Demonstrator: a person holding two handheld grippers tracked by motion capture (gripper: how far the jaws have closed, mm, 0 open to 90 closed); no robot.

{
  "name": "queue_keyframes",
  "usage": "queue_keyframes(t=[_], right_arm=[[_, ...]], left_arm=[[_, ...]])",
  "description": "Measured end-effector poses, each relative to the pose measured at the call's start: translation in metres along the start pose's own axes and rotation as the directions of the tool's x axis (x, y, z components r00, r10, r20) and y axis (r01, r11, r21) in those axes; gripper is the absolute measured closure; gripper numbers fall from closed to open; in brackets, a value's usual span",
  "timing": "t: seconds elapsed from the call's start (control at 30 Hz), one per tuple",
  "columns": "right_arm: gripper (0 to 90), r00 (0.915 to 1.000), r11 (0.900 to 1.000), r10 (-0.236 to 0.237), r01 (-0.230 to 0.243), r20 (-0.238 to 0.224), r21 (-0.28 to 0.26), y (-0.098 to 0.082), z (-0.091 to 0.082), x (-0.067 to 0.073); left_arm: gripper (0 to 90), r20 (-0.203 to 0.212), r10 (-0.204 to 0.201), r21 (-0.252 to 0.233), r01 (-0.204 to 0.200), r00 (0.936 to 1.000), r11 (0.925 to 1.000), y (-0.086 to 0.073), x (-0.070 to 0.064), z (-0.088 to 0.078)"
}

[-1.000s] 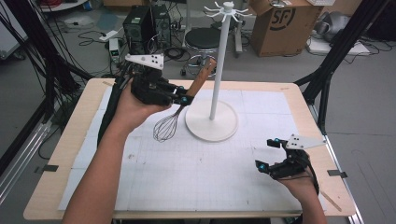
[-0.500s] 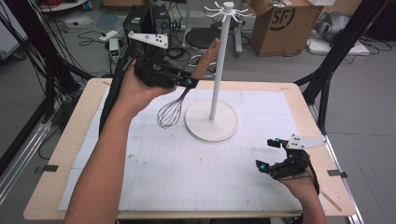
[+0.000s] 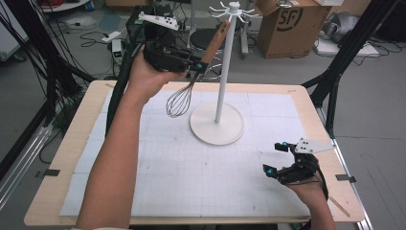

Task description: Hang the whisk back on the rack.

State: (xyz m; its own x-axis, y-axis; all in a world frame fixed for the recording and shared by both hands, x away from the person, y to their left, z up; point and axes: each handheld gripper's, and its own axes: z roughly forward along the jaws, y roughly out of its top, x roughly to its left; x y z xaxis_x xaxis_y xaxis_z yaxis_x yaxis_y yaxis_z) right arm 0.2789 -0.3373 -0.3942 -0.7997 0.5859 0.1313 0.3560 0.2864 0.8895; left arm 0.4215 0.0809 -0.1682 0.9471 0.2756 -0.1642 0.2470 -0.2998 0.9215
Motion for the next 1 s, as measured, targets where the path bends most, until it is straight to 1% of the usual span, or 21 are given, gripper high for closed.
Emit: queue_keyframes(t=[0.1, 0.13, 0.23, 0.3, 0.4, 0.6, 0.67, 0.7, 0.73, 1.0], right_arm=[[0.7, 1.0, 1.0, 0.003, -0.003, 0.003, -0.001, 0.0, 0.0, -0.001], [0.7, 1.0, 1.0, 0.004, -0.004, 0.003, -0.001, 0.0, -0.001, -0.001], [0.7, 1.0, 1.0, 0.004, -0.004, 0.003, -0.001, -0.001, -0.001, -0.001], [0.7, 1.0, 1.0, 0.002, -0.002, 0.004, -0.002, -0.001, -0.001, -0.001], [0.7, 1.0, 1.0, 0.002, -0.002, 0.004, -0.004, -0.001, -0.001, -0.001], [0.7, 1.0, 1.0, 0.005, -0.005, 0.005, -0.005, -0.001, -0.002, -0.002], [0.7, 1.0, 1.0, 0.005, -0.005, 0.005, -0.008, -0.001, -0.003, -0.002], [0.7, 1.0, 1.0, 0.007, -0.007, 0.006, -0.007, -0.002, -0.003, -0.002], [0.7, 0.9999, 1.0, 0.008, -0.008, 0.007, -0.007, -0.002, -0.003, -0.002], [0.7, 0.9999, 1.0, 0.015, -0.015, 0.008, -0.001, -0.003, -0.003, -0.004]], left_arm=[[71.3, -0.011, -0.003, 0.005, 0.003, 0.9999, 1.0, 0.002, 0.003, 0.002], [71.3, -0.013, 0.001, 0.008, -0.001, 0.9999, 1.0, 0.003, 0.004, 0.002], [71.3, -0.014, 0.005, -0.006, -0.005, 0.9999, 1.0, 0.008, 0.004, 0.003], [71.3, -0.023, 0.011, 0.003, -0.011, 0.9997, 0.9999, 0.011, 0.003, 0.005], [71.3, -0.031, 0.008, 0.016, -0.007, 0.9995, 0.9998, 0.014, 0.004, 0.008], [71.3, -0.045, -0.008, 0.021, 0.009, 0.999, 0.9997, 0.014, 0.009, 0.014], [71.3, -0.051, -0.007, 0.028, 0.008, 0.9987, 0.9996, 0.013, 0.011, 0.016], [71.3, -0.052, -0.017, 0.025, 0.018, 0.9985, 0.9995, 0.012, 0.012, 0.017], [71.3, -0.053, -0.011, 0.029, 0.013, 0.9985, 0.9995, 0.012, 0.013, 0.018], [71.3, -0.073, -0.02, 0.048, 0.024, 0.9971, 0.9986, 0.009, 0.018, 0.021]])
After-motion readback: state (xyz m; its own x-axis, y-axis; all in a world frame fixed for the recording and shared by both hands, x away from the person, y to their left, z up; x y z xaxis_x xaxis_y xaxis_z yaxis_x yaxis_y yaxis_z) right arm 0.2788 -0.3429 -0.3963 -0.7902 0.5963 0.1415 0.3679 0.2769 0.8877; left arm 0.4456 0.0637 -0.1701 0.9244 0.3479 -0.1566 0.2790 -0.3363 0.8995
